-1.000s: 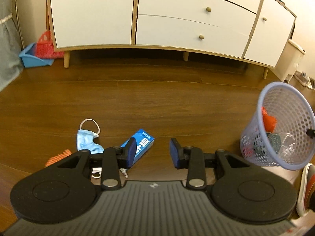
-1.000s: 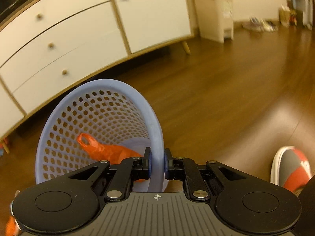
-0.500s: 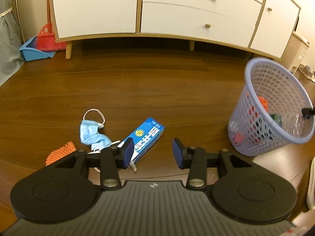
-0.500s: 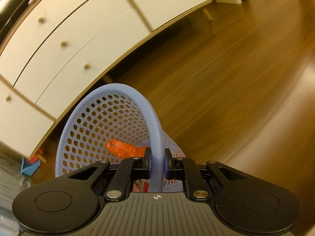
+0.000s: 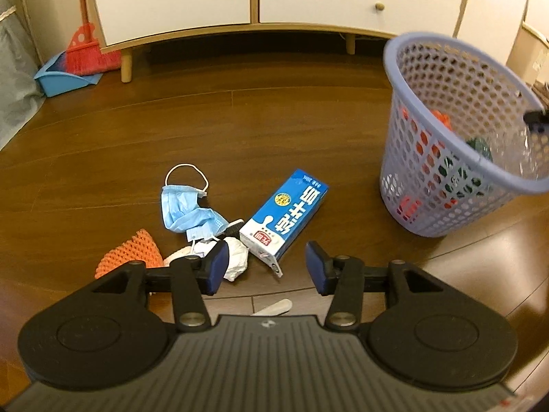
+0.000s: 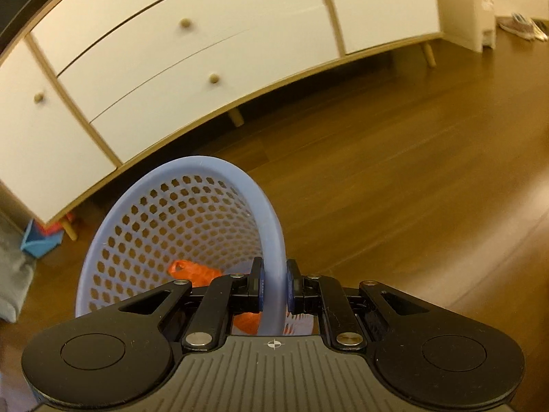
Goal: Collect trash
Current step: 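Move the left tool toward the blue-and-white milk carton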
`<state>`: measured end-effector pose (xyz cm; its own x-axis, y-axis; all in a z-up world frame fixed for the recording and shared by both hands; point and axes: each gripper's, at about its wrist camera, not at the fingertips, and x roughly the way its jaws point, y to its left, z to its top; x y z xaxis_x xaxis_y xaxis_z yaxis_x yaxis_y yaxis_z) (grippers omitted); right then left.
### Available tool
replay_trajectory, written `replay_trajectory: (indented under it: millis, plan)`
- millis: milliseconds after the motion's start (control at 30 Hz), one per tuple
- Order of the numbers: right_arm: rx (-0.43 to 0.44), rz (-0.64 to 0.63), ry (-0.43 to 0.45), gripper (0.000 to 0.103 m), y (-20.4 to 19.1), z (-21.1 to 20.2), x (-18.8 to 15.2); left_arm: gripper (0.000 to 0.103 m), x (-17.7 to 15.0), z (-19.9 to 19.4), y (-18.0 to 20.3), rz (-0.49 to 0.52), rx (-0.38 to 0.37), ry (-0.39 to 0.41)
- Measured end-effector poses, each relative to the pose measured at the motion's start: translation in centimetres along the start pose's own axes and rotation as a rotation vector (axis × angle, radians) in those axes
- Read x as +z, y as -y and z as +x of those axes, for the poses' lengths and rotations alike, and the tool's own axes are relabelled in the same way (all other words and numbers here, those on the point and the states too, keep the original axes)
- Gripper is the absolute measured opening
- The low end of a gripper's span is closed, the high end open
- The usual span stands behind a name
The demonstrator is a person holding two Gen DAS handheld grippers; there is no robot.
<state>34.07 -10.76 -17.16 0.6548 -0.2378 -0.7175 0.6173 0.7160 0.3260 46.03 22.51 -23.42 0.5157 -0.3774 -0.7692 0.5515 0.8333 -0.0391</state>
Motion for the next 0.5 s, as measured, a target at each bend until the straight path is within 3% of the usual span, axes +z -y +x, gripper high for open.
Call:
replay_trajectory:
  millis: [500]
  plan:
    - [-0.053,-0.064,0.01,0.008,-2.4,2.0,1.1,0.056,0.6,7.1,-0.8,0.142,-0.076,-0.027]
